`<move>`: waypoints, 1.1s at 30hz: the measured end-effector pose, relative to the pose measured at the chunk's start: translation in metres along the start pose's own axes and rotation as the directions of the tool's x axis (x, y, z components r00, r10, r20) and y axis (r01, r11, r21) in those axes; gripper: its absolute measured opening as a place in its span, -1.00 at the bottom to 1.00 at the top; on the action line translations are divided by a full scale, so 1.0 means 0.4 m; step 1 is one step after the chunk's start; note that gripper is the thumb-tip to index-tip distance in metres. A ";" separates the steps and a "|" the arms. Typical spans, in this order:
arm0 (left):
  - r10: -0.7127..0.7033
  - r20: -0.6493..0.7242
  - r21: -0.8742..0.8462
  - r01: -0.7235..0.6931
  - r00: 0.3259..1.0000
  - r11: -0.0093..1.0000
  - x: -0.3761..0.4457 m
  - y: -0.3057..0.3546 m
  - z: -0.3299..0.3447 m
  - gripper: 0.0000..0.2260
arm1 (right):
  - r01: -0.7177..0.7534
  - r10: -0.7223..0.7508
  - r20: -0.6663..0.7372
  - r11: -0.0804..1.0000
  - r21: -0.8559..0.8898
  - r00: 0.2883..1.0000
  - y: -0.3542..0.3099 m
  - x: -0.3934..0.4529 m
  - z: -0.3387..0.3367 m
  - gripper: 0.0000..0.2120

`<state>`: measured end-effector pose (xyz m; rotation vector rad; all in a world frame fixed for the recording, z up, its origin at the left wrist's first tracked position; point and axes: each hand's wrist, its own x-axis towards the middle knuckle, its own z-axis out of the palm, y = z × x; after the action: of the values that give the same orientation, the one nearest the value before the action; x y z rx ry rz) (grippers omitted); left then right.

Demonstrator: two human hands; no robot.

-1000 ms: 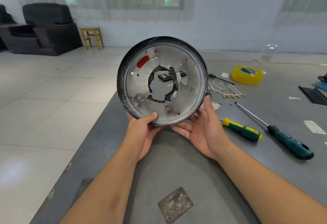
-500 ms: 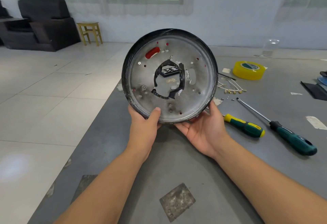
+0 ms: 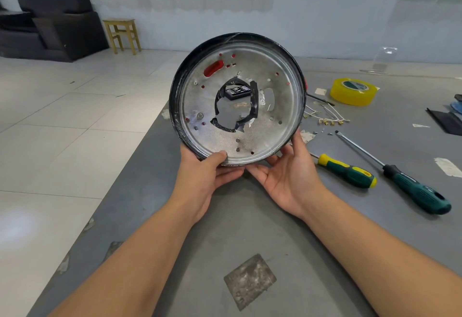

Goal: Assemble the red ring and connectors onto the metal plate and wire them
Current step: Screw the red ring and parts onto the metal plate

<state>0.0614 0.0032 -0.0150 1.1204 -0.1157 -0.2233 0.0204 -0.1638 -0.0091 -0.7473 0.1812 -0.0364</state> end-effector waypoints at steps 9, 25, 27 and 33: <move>0.005 -0.004 -0.042 -0.005 1.000 0.999 0.001 -0.001 0.000 -0.53 | 0.018 -0.018 -0.002 1.000 -0.008 1.000 0.002 -0.001 0.000 -0.33; 0.067 -0.006 -0.006 -0.067 0.998 0.998 -0.008 0.003 0.004 -0.59 | 0.024 -0.017 0.064 0.993 -0.115 0.998 0.005 -0.016 0.013 -0.43; 0.065 -0.001 0.003 -0.065 0.998 0.998 -0.011 0.004 0.006 -0.60 | 0.019 -0.009 0.079 0.992 -0.123 0.997 0.007 -0.017 0.013 -0.42; 0.047 0.020 0.010 -0.048 0.999 0.999 -0.010 0.004 0.010 -0.62 | 0.000 0.015 0.114 0.992 -0.130 0.993 0.010 -0.017 0.011 -0.39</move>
<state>0.0570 0.0013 -0.0117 1.1249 -0.1614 -0.1920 0.0145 -0.1572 -0.0077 -0.8761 0.0770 0.0256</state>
